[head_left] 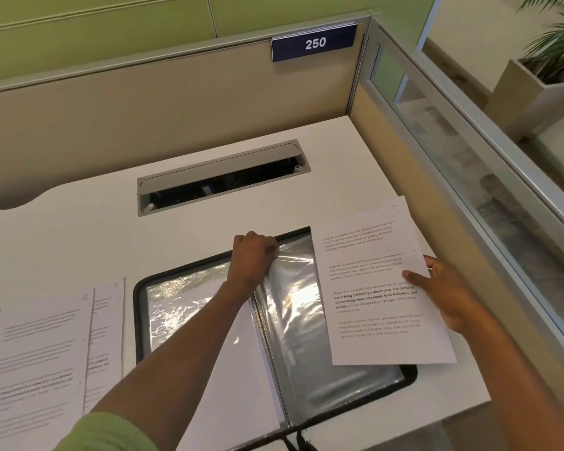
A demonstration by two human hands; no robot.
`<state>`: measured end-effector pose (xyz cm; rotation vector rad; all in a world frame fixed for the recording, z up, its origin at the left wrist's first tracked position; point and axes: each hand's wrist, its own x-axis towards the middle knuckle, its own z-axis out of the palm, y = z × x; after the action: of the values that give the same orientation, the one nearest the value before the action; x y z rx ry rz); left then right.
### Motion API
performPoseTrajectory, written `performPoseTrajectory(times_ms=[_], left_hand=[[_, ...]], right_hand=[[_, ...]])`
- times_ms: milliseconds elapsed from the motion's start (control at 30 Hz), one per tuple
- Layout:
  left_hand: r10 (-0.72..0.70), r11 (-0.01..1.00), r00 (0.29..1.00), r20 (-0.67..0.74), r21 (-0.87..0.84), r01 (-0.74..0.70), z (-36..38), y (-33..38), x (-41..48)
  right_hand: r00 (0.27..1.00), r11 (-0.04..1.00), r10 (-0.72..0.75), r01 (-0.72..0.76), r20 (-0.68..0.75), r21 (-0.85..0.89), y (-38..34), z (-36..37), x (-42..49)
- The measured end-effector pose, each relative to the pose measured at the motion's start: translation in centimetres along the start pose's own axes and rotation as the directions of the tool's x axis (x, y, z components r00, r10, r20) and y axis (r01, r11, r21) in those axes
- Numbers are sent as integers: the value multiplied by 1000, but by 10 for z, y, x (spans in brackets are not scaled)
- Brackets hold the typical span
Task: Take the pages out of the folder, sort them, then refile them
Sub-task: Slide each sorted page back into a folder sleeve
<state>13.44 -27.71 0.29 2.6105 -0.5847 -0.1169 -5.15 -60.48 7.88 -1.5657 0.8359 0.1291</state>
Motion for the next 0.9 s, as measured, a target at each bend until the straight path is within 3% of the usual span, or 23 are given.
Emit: performPoseTrajectory(times_ms=[200, 333, 500, 667, 900], left_hand=[[62, 996, 996, -69, 72, -57, 0, -3, -4], [102, 993, 985, -138, 77, -92, 6, -6, -10], [144, 988, 985, -100, 70, -138, 8, -8, -18], [191, 981, 977, -90, 56, -186, 6, -14, -20], [203, 979, 965, -168, 16, -203, 4, -19, -18]], right_hand=[[996, 995, -91, 90, -23, -32, -24, -3, 2], [969, 969, -243, 241, -39, -48, -56, 11, 4], [906, 904, -422, 419, -17, -88, -109, 39, 22], [825, 813, -562, 565, 63, -139, -163, 80, 54], [771, 742, -595, 636, 226, -213, -193, 135, 96]])
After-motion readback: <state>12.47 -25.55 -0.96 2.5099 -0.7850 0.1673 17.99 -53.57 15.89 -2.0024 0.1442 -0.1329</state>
